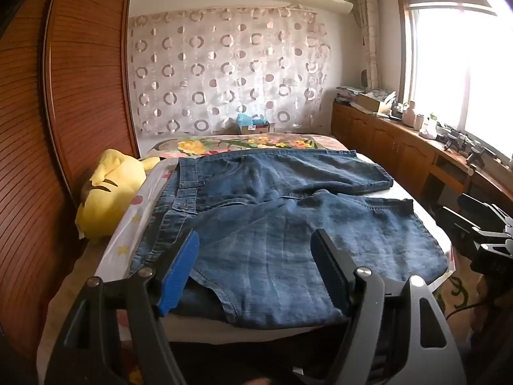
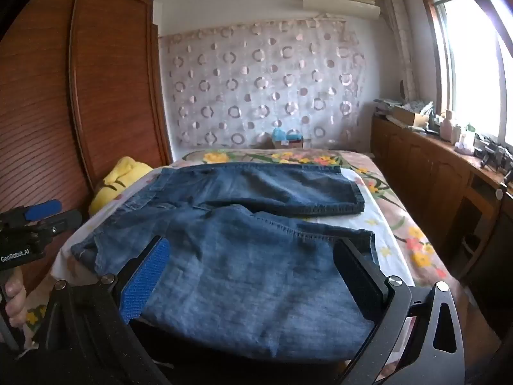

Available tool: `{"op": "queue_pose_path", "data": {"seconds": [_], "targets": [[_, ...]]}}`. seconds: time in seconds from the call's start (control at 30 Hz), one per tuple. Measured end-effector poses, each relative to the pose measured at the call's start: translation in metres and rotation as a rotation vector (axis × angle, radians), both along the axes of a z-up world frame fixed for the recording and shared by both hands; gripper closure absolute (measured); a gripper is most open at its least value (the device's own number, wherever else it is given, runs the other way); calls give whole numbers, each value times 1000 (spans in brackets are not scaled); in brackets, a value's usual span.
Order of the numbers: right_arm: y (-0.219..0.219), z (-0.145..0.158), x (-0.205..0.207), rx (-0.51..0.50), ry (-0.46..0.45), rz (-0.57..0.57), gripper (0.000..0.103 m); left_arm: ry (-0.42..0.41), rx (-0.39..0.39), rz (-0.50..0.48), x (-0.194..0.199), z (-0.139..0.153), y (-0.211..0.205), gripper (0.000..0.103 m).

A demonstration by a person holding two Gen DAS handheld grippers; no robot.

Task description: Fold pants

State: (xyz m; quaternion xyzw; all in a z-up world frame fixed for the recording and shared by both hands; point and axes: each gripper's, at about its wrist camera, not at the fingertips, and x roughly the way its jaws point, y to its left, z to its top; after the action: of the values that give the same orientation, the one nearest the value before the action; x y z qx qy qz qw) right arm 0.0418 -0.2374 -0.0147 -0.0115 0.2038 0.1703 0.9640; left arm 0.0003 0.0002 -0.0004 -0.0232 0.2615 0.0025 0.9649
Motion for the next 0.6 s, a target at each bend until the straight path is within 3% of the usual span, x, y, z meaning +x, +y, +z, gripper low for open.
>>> {"op": "queue_pose_path", "data": {"seconds": [0.6], "targets": [[-4,5,-1,6,5,-5,0,-2,8,10,0,-2,3,30]]}}
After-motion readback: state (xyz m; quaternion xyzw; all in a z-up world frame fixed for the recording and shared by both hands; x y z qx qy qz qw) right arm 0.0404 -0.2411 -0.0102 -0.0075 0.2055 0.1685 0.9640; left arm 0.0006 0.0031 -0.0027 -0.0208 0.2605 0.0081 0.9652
